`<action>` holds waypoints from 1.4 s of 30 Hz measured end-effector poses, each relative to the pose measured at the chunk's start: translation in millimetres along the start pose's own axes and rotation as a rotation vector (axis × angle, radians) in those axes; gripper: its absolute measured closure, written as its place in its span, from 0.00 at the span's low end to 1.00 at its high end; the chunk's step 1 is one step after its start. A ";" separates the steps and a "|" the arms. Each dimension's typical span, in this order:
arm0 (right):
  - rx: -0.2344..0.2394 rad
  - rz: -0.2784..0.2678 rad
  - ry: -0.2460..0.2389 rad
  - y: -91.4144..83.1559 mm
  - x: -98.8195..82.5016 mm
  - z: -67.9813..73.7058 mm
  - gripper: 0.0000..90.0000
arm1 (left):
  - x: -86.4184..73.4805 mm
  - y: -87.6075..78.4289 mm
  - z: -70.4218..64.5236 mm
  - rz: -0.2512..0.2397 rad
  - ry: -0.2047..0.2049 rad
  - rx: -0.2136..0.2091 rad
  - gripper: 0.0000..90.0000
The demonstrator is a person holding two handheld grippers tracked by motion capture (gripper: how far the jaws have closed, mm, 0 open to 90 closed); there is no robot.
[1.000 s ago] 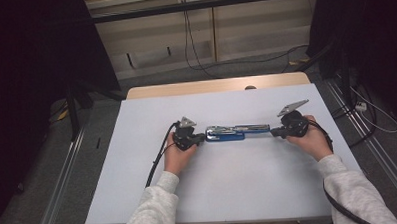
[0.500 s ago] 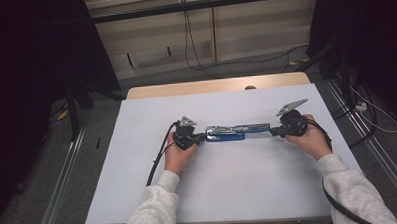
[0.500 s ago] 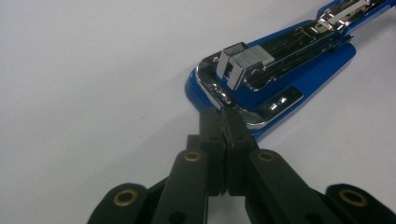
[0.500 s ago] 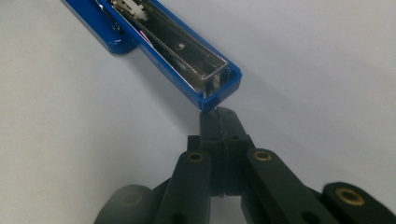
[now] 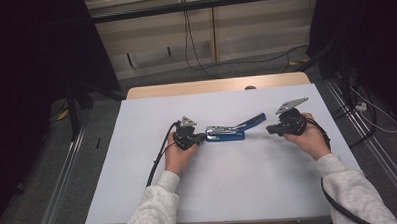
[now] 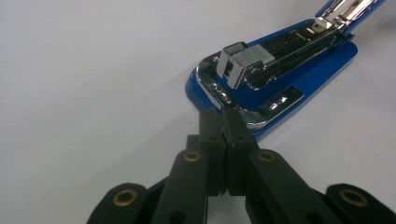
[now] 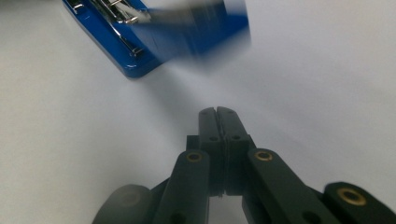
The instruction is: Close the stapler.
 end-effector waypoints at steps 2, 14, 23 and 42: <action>0.002 -0.002 0.003 0.1 -0.1 0.4 0.96 | 0.1 0.0 0.0 0.000 -0.002 0.000 0.98; 0.075 -0.048 0.077 0.1 -1.8 13.2 0.53 | 6.4 -19.4 2.5 -0.045 -0.045 -0.020 0.48; 0.066 -0.035 0.079 -4.1 -8.8 26.3 0.33 | 8.3 -45.9 2.0 -0.097 -0.079 -0.071 0.25; 0.075 -0.055 0.058 -21.5 -17.7 43.2 0.21 | -6.4 -79.2 1.8 -0.115 -0.042 -0.081 0.12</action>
Point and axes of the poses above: each handheld gripper's, and its own axes: y roughly forward along the jaws, x roughly out of its top, z roughly to its left, the point moved 9 cm from there along y, roughly forward along the jaws, and after that the axes turned 1 degree about -x, right-handed, at the moved point
